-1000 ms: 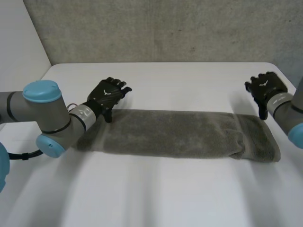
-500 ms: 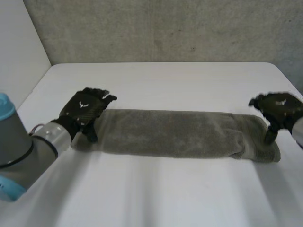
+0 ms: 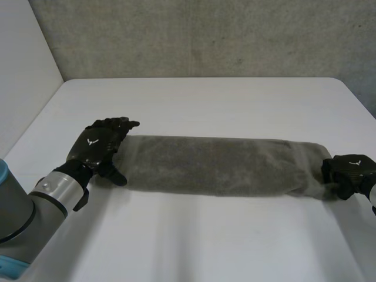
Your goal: Fold the laundry
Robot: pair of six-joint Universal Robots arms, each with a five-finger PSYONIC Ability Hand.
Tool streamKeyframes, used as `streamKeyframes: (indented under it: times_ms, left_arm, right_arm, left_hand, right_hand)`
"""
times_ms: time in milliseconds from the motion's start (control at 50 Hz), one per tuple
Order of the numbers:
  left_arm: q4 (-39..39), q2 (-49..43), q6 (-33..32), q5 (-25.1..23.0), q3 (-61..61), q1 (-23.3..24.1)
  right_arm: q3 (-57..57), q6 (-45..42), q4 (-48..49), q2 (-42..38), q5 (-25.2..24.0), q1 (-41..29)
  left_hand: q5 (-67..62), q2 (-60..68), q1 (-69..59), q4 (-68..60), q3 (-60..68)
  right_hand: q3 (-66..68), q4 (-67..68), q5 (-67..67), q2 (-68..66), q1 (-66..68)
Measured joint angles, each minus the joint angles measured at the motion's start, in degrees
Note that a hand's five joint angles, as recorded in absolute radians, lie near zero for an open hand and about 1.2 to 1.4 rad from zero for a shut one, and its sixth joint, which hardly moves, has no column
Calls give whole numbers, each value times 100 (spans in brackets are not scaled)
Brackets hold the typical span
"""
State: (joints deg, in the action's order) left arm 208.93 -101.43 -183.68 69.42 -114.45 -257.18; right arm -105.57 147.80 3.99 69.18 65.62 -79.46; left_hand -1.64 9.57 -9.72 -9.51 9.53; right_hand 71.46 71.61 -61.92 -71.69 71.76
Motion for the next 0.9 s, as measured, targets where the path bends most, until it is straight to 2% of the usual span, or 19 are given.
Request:
streamKeyframes:
  times_ms: [40, 180, 320, 420, 540, 660, 760, 840, 880, 900]
  left_arm:
    - [-3, 10, -7, -5, -8, -8]
    - [-10, 16, -11, -6, -16, -26]
    - [-11, 46, -10, 4, -19, -48]
    - [-10, 75, -10, 6, -27, -61]
    - [-10, 94, -10, 5, -39, -62]
    - [7, 105, -10, -9, -76, -61]
    - [54, 107, -13, -15, -107, -58]
    - [77, 107, -16, -17, -119, -44]
    - [84, 107, -18, -18, -121, -34]
    - [88, 105, -20, -19, -121, -27]
  right_arm:
    - [39, -19, 19, -19, 21, 65]
    - [297, -97, 105, 51, 84, 448]
    - [1113, -792, -7, 107, 259, 1112]
    - [1794, -1156, -353, 113, 519, 966]
    - [2432, -951, -634, 190, 732, -283]
    - [2680, -677, -592, 186, 870, -2266]
    - [2710, -679, -324, -248, 1101, -3982]
    - [2700, -821, -138, -842, 1348, -4886]
    - [2700, -929, -85, -1136, 1473, -5174]
    - [2694, -1011, -67, -1313, 1564, -5314]
  left_hand:
    - [0, 0, 0, 0, 0]
    - [0, 0, 0, 0, 0]
    - [0, 0, 0, 0, 0]
    - [0, 0, 0, 0, 0]
    - [0, 0, 0, 0, 0]
    - [0, -2, 0, 0, -1]
    - [0, -3, 0, 1, 0]
    - [0, -4, 0, 1, 0]
    - [0, -6, 0, 1, 0]
    - [0, -6, 0, 1, 0]
  right_hand:
    - [492, 476, -433, -315, 377]
    - [527, 507, -436, -316, 377]
    - [541, 507, -437, -315, 380]
    - [546, 507, -446, -315, 394]
    - [575, 507, -447, -316, 404]
    - [597, 507, -447, -364, 404]
    - [602, 507, -447, -364, 406]
    - [602, 507, -448, -364, 406]
    - [-337, -395, 457, 483, -440]
    - [-1262, -1303, 1279, 1399, -1345]
